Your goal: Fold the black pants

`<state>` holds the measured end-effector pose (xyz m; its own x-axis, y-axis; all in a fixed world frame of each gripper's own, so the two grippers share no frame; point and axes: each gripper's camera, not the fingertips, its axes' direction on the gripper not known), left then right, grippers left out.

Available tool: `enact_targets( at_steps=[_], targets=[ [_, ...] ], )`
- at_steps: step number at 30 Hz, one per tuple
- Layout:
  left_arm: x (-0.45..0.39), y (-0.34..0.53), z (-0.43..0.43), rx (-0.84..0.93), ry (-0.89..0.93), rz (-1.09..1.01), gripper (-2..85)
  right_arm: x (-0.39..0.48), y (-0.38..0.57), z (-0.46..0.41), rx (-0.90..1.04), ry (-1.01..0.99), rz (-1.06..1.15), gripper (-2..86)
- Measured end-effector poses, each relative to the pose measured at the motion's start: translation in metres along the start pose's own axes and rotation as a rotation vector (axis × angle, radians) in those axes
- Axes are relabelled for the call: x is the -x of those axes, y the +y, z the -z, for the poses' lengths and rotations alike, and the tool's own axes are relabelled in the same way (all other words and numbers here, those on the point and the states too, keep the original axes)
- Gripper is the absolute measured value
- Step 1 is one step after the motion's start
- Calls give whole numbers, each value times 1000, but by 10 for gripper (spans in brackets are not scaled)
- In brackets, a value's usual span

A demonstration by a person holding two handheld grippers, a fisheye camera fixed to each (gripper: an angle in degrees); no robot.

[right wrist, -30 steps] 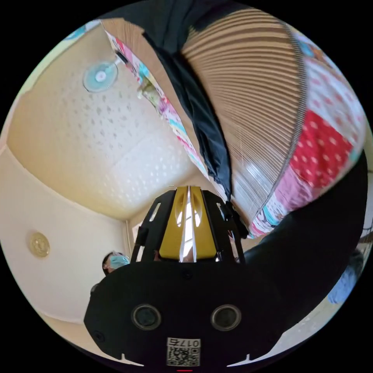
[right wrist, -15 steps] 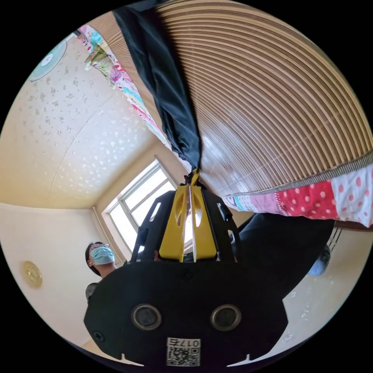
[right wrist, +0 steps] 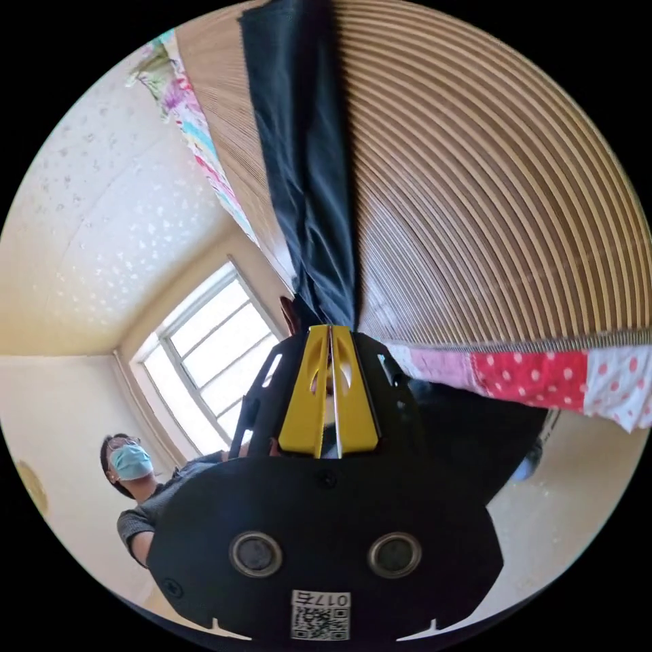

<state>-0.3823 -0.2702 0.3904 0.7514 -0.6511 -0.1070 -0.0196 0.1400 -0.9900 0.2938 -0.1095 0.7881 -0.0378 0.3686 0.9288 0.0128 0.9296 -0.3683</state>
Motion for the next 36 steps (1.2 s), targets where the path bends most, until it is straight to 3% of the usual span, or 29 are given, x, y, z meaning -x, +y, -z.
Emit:
enact_targets(
  at_steps=[6, 10, 14, 22, 28, 32, 36],
  targets=[
    [27, 45, -8, 59, 98, 23, 87, 7, -3, 27, -507, -247, -93, 63],
    [27, 74, -17, 91, 129, 5, 87, 10, -13, 35, -645, -217, -215, 94],
    [26, 89, -23, 120, 131, -10, 86, 23, -28, 33, -595, -106, -233, 75],
    [27, 110, -32, 166, 112, -41, 80, 163, -36, 8, -390, -5, 225, 18],
    [31, 121, -33, 148, 125, -48, 79, 268, -82, -13, -417, 115, 337, 16],
    [36, 132, -31, 113, 173, -47, 84, 283, -108, -21, -401, 231, 304, 10],
    [52, 146, -32, 78, 240, -35, 89, 267, -99, -41, -266, 432, 370, 6]
  ],
)
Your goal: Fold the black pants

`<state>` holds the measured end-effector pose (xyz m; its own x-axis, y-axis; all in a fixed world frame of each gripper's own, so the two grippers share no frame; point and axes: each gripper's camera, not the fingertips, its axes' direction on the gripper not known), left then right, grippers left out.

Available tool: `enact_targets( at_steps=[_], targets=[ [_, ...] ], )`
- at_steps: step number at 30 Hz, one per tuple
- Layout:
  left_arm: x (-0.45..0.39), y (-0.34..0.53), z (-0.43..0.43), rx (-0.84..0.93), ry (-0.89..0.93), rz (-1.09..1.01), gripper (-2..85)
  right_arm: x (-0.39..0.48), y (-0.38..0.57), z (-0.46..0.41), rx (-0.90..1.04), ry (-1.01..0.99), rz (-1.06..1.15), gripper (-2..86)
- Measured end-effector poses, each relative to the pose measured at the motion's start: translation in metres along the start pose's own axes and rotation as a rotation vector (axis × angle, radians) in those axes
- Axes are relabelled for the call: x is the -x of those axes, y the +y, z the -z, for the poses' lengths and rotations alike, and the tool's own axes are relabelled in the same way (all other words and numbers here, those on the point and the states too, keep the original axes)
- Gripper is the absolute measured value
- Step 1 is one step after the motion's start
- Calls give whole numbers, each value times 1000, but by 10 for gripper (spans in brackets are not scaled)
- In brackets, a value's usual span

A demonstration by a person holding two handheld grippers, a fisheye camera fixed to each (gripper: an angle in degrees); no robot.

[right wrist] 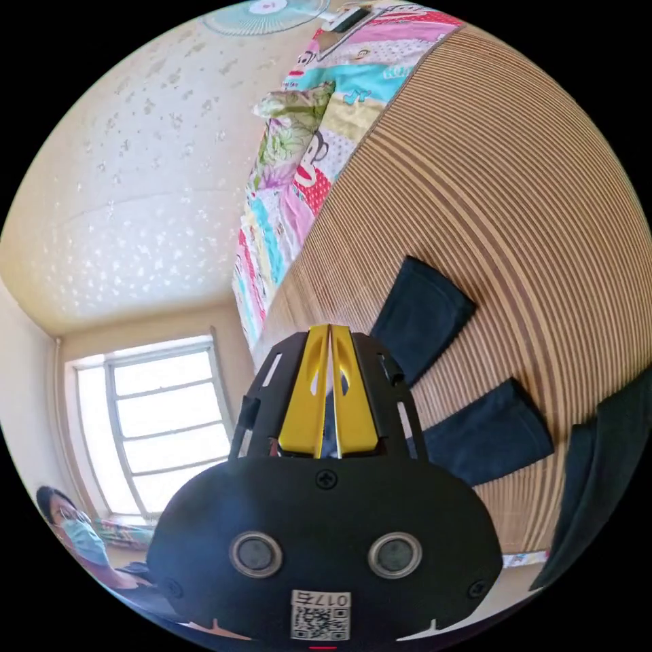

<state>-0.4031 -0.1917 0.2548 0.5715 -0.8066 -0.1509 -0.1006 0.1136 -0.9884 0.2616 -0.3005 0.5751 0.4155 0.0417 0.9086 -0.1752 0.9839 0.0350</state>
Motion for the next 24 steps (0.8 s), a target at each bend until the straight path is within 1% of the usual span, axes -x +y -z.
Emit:
enact_targets(
  at_steps=[1, 3, 5, 8, 10, 11, 13, 16, 18, 21, 23, 24],
  targets=[
    [7, 4, 0, -8, 12, 15, 97, -5, 13, -12, 85, 70, 51, 7],
    [21, 10, 0, -26, 38, 50, 111, -15, 40, -28, 188, 146, 102, 8],
    [37, 14, 3, -56, 90, 90, 122, -26, 73, -30, 199, 180, 119, 12],
    [67, 20, 10, -138, 188, 159, 129, -55, 125, -14, 136, 170, 3, 29],
    [94, 22, 17, -223, 258, 227, 136, -85, 159, 4, 62, 126, -151, 69],
    [101, 23, 19, -248, 277, 243, 137, -93, 166, 8, 43, 116, -190, 81],
    [129, 27, 26, -373, 366, 319, 144, -119, 189, 23, -28, 18, -299, 121],
    [161, 30, 28, -517, 500, 395, 155, -140, 199, 26, -51, -74, -400, 144],
    [174, 29, 25, -566, 567, 433, 156, -143, 197, 22, -49, -118, -403, 144],
    [187, 29, 13, -619, 728, 461, 145, -144, 188, 11, -83, -249, -407, 139],
    [188, 24, 4, -608, 807, 421, 135, -145, 186, 0, -118, -342, -449, 132],
    [188, 19, -2, -564, 828, 399, 120, -148, 186, -9, -130, -407, -504, 124]
  ],
)
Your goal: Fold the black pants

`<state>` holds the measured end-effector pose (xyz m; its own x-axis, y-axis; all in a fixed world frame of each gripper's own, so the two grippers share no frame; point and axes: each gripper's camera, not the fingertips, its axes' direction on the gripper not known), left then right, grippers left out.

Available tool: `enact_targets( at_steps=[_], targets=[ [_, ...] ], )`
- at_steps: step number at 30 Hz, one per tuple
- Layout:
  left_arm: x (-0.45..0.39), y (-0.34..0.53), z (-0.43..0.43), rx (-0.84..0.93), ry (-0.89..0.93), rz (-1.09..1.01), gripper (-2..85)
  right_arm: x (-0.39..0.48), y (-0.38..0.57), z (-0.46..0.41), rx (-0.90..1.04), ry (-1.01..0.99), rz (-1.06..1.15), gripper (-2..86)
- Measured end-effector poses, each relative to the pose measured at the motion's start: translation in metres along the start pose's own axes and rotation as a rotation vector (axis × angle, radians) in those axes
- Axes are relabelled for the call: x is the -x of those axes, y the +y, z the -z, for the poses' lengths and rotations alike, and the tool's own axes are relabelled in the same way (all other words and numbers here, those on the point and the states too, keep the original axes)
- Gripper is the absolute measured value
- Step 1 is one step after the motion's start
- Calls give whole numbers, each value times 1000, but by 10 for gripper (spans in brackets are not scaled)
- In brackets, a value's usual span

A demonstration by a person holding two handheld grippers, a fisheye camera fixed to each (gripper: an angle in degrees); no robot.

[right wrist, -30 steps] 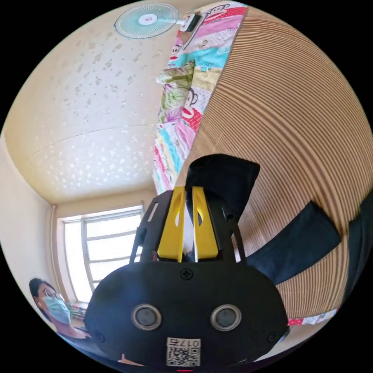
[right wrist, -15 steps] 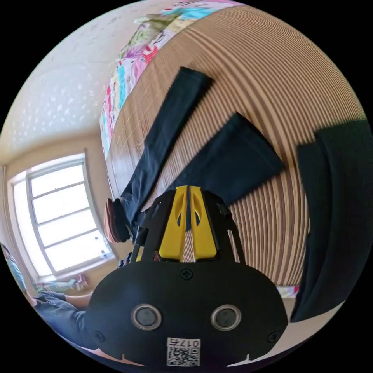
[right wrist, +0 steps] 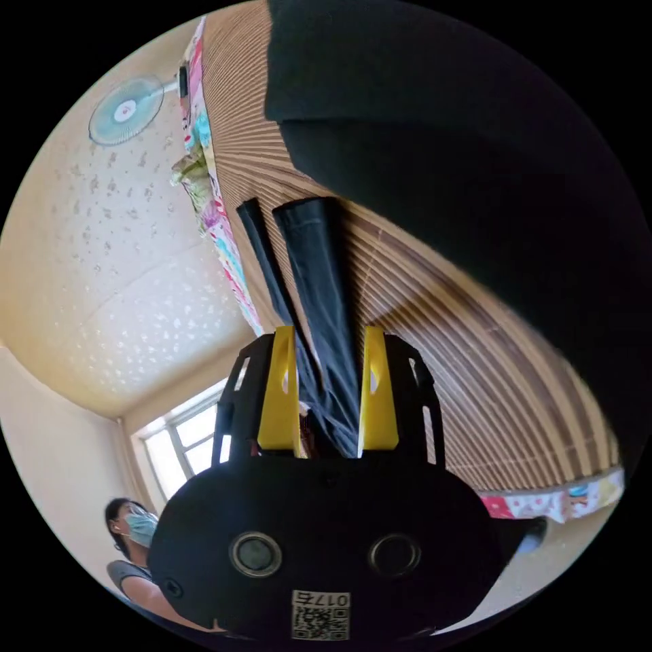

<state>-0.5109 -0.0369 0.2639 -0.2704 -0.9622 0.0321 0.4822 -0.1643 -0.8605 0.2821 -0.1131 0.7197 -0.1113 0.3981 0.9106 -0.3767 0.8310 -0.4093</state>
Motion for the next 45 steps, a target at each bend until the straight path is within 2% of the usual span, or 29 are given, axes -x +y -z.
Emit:
enact_targets(
  at_steps=[3, 6, 8, 10, 14, 16, 18, 21, 23, 26, 29, 31, 32, 34, 35, 41, 43, 45],
  targets=[
    [3, 4, 2, 69, -65, -23, 52, -2, 5, -12, -58, -99, -83, 73],
    [-7, 12, 9, 157, -24, -99, 44, 21, 11, -19, -51, -178, -1, 32],
    [-26, 21, 12, 229, -17, -183, 41, 47, 16, -19, -36, -157, 74, 23],
    [-68, 39, 16, 282, -48, -309, 40, 93, 20, -17, -18, -60, 197, 16],
    [-143, 62, 4, 255, -102, -499, 39, 174, 8, -35, 27, 155, 362, 11],
    [-190, 68, -34, 251, -128, -606, 41, 225, -15, -71, 70, 304, 410, 11],
    [-217, 68, -73, 250, -158, -662, 48, 258, -33, -101, 55, 322, 463, 12],
    [-231, 64, -128, 168, -191, -602, 62, 299, -57, -144, 5, 317, 508, 13],
    [-228, 71, -157, 133, -228, -568, 65, 312, -62, -172, 7, 386, 544, 9],
    [-225, 105, -221, 272, -359, -676, 65, 308, -67, -232, 171, 589, 567, 7],
    [-211, 152, -285, 500, -558, -872, 65, 273, -69, -291, 424, 823, 607, 5],
    [-185, 184, -322, 670, -743, -976, 64, 220, -62, -320, 589, 1155, 596, 5],
    [-178, 190, -327, 683, -784, -999, 64, 205, -57, -323, 639, 1221, 611, 5],
    [-164, 205, -326, 650, -880, -1076, 50, 188, -32, -301, 556, 1151, 758, 4],
    [-162, 208, -324, 647, -881, -1089, 49, 181, -28, -293, 544, 1138, 747, 4],
    [-147, 203, -306, 711, -951, -1046, 23, 86, 11, -198, 595, 972, 542, 6],
    [-143, 197, -293, 730, -943, -1015, 12, 54, 10, -167, 607, 845, 382, 9],
    [-142, 191, -281, 714, -919, -971, 7, 48, 5, -149, 559, 738, 339, 12]
  ],
)
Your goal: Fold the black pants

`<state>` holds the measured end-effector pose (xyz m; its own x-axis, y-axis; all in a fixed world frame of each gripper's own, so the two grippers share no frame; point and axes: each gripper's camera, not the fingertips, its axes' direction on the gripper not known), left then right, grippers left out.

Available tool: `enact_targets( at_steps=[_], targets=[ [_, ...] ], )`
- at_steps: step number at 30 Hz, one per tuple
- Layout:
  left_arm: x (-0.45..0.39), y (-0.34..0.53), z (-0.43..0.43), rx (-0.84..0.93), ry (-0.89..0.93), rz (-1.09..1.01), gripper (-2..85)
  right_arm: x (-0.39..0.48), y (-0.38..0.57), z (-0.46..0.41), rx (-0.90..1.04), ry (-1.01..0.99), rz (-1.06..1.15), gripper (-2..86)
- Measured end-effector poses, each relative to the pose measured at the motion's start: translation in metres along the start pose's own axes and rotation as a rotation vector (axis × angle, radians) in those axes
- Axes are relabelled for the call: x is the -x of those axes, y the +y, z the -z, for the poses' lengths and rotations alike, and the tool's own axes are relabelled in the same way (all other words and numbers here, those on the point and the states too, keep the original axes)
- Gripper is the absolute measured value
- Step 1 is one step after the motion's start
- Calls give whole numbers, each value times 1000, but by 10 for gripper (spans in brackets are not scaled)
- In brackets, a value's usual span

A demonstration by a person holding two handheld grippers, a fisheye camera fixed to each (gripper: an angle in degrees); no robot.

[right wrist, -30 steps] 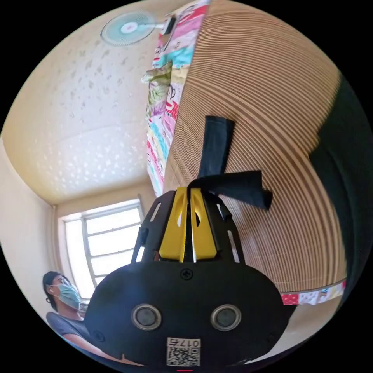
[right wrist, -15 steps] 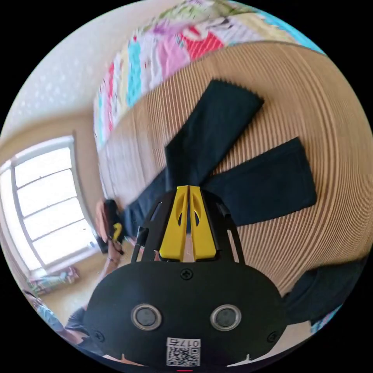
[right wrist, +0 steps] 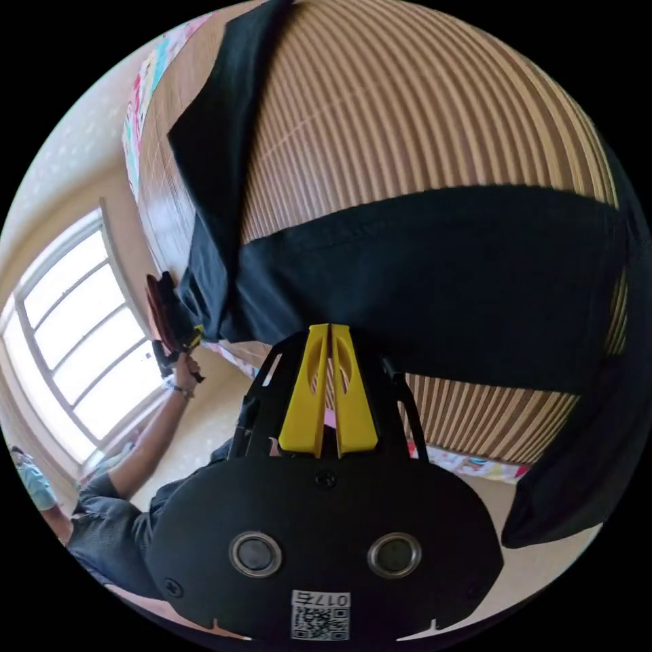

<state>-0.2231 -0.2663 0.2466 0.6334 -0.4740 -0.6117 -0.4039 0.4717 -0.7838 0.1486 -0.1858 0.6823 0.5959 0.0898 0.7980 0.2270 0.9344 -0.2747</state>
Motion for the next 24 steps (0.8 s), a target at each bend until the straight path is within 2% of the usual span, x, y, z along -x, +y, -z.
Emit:
enact_targets(
  at_steps=[4, 7, 9, 12, 16, 20, 24],
  targets=[
    [23, 28, 20, -109, 120, 154, 5, 0, -14, 51, -327, -213, 55, 32],
    [35, 50, 24, -159, 184, 265, 21, 2, -54, 71, -415, -161, -31, 93],
    [42, 61, 22, -154, 202, 333, 46, 1, -81, 73, -409, -162, -58, 128],
    [53, 79, 15, -140, 239, 444, 71, 4, -114, 67, -388, -122, -50, 85],
    [75, 101, 15, -167, 354, 628, 72, 25, -142, 45, -171, -53, 31, 29],
    [92, 108, 28, -187, 404, 712, 72, 71, -102, 68, -284, 26, 262, 13],
    [105, 103, 50, -190, 405, 713, 77, 81, -9, 101, -458, 110, 404, 6]
  ],
)
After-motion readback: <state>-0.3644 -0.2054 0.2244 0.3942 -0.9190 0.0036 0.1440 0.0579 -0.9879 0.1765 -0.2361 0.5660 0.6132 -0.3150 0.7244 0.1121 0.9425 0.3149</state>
